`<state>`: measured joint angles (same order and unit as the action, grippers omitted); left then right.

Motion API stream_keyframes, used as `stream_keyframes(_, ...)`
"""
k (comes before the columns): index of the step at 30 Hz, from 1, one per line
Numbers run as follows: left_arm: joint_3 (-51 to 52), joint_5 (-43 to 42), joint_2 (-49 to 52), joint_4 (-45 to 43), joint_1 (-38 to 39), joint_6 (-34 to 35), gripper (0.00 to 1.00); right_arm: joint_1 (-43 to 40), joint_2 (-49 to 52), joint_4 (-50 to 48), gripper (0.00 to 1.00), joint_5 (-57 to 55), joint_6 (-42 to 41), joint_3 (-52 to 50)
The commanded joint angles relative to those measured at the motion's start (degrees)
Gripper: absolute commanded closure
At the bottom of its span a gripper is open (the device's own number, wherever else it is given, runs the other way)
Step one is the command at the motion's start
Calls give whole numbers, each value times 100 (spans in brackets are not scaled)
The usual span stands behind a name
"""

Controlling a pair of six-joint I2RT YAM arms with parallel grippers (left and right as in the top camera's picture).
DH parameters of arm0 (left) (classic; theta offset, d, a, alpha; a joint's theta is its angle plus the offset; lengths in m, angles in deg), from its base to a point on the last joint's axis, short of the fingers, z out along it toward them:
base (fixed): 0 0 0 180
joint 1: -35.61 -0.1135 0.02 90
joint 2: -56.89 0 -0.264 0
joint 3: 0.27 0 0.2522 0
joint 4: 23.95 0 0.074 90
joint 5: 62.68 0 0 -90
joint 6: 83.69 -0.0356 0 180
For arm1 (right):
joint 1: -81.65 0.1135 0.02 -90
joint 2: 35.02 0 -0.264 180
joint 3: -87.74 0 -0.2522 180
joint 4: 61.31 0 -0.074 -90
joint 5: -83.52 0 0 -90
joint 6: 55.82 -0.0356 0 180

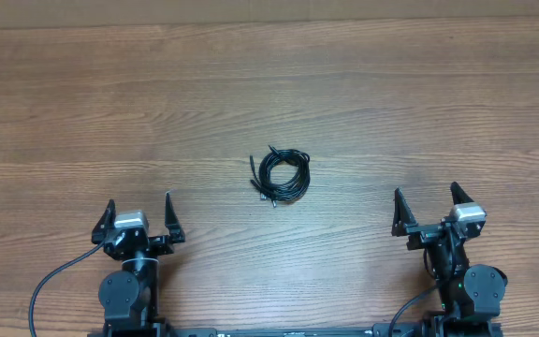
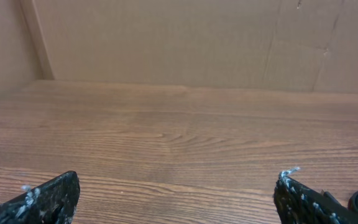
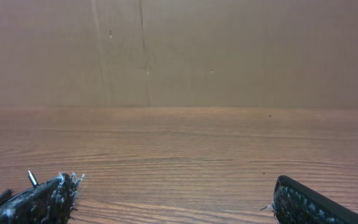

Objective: Untangle cables

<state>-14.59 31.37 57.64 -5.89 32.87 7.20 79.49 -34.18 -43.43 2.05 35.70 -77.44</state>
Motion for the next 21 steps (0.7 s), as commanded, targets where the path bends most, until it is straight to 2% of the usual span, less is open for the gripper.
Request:
stream_keyframes(1, 28, -70, -50, -7, -24, -111, 1, 33, -68, -42, 0, -57, 7, -68)
stream_keyframes(21, 28, -70, -50, -7, -24, -111, 0, 33, -68, -42, 0, -57, 9, -68)
